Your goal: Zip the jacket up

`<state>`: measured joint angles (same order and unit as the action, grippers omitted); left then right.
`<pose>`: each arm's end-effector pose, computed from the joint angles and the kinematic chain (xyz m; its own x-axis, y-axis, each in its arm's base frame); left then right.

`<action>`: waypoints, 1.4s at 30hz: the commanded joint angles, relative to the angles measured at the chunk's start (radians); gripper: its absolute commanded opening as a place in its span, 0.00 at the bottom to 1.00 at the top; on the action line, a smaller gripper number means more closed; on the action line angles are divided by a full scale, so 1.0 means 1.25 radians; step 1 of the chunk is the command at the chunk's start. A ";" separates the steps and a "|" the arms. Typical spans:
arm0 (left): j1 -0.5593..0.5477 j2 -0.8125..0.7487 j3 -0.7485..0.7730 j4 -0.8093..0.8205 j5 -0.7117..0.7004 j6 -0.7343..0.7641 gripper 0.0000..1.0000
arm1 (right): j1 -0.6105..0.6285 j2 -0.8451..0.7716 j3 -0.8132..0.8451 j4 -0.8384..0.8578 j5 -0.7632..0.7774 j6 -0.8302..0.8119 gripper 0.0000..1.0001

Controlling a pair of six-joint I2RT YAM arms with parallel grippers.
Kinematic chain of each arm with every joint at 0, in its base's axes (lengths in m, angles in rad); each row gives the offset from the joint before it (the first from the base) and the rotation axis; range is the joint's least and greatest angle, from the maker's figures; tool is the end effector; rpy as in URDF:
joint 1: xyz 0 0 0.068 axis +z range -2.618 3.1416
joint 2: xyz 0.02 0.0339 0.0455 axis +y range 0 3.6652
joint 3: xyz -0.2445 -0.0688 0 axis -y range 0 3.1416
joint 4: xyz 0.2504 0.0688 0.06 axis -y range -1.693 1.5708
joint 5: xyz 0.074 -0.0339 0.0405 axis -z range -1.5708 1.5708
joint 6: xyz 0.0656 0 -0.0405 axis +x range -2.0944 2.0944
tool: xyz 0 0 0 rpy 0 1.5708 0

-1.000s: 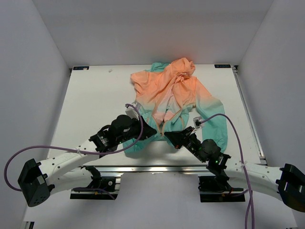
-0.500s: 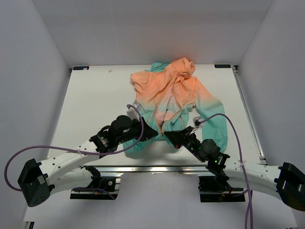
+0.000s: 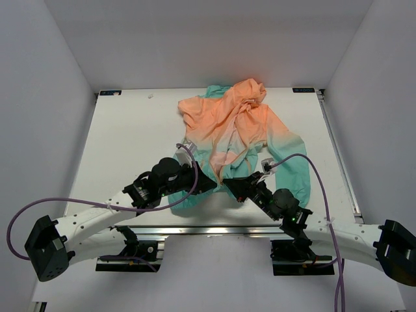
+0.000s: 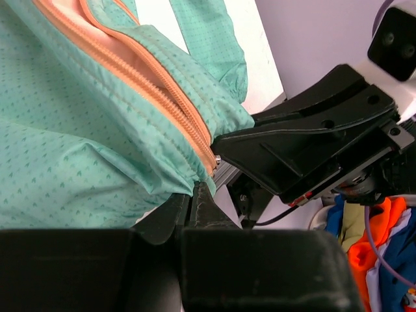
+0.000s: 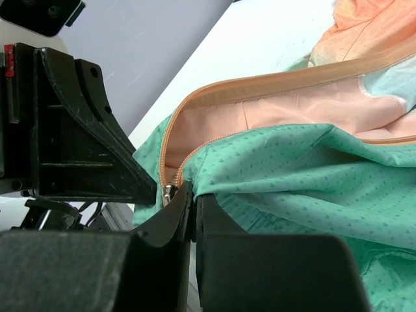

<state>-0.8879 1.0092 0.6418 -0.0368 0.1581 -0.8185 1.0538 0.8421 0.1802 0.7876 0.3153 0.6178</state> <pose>0.1640 -0.2180 0.2319 -0.7956 -0.1645 -0.5830 0.4047 0.5718 -0.7136 0.1298 0.1872 0.2064 -0.3401 0.5159 -0.7862 -0.5856 0.5379 0.6064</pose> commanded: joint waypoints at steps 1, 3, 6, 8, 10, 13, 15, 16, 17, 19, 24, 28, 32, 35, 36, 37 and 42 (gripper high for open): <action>0.000 0.011 0.006 -0.019 0.058 0.030 0.00 | -0.002 0.006 0.053 0.043 0.041 -0.019 0.00; 0.000 0.015 0.014 -0.049 0.044 0.044 0.00 | -0.004 0.005 0.066 0.012 0.055 -0.018 0.00; 0.001 0.016 0.015 -0.092 0.033 0.071 0.00 | -0.004 0.000 0.090 -0.046 0.081 -0.012 0.00; 0.000 0.017 0.015 -0.125 0.025 0.079 0.00 | -0.004 -0.004 0.104 -0.072 0.100 -0.001 0.00; 0.000 0.019 0.014 -0.151 0.016 0.091 0.00 | -0.004 -0.007 0.111 -0.108 0.112 0.010 0.00; 0.000 0.021 0.007 -0.153 0.046 0.112 0.00 | -0.005 -0.001 0.133 -0.165 0.125 0.016 0.00; 0.000 0.028 0.004 -0.150 0.067 0.126 0.00 | -0.005 0.013 0.159 -0.198 0.118 0.015 0.00; 0.000 0.032 0.001 -0.142 0.095 0.132 0.00 | -0.005 0.022 0.169 -0.231 0.117 0.016 0.00; 0.000 0.036 0.000 -0.139 0.109 0.137 0.00 | -0.005 0.029 0.178 -0.248 0.118 0.020 0.00; 0.001 0.049 -0.003 -0.135 0.134 0.141 0.00 | -0.005 0.047 0.197 -0.275 0.117 0.024 0.00; 0.000 0.063 -0.035 -0.126 0.125 0.103 0.00 | -0.006 0.060 0.219 -0.321 0.069 0.005 0.00; 0.001 0.059 -0.039 -0.102 0.109 0.066 0.00 | -0.006 0.071 0.236 -0.405 0.027 -0.001 0.03; 0.001 0.031 -0.038 -0.091 0.097 0.046 0.00 | -0.005 0.075 0.245 -0.456 -0.089 -0.067 0.15; 0.001 0.019 -0.043 -0.085 0.092 0.042 0.00 | -0.005 0.094 0.255 -0.474 -0.145 -0.099 0.27; 0.001 0.020 -0.045 -0.085 0.099 0.044 0.00 | -0.005 0.104 0.261 -0.485 -0.162 -0.110 0.31; 0.000 0.020 -0.046 -0.085 0.104 0.042 0.00 | -0.004 0.112 0.269 -0.495 -0.177 -0.117 0.37; 0.000 0.028 -0.056 -0.091 0.110 0.031 0.00 | 0.000 0.126 0.311 -0.524 -0.171 -0.141 0.42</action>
<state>-0.8810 1.0595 0.5823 -0.1360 0.2653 -0.7681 1.0531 1.0084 0.5106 0.1493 0.1230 0.4953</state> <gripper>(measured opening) 0.100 0.418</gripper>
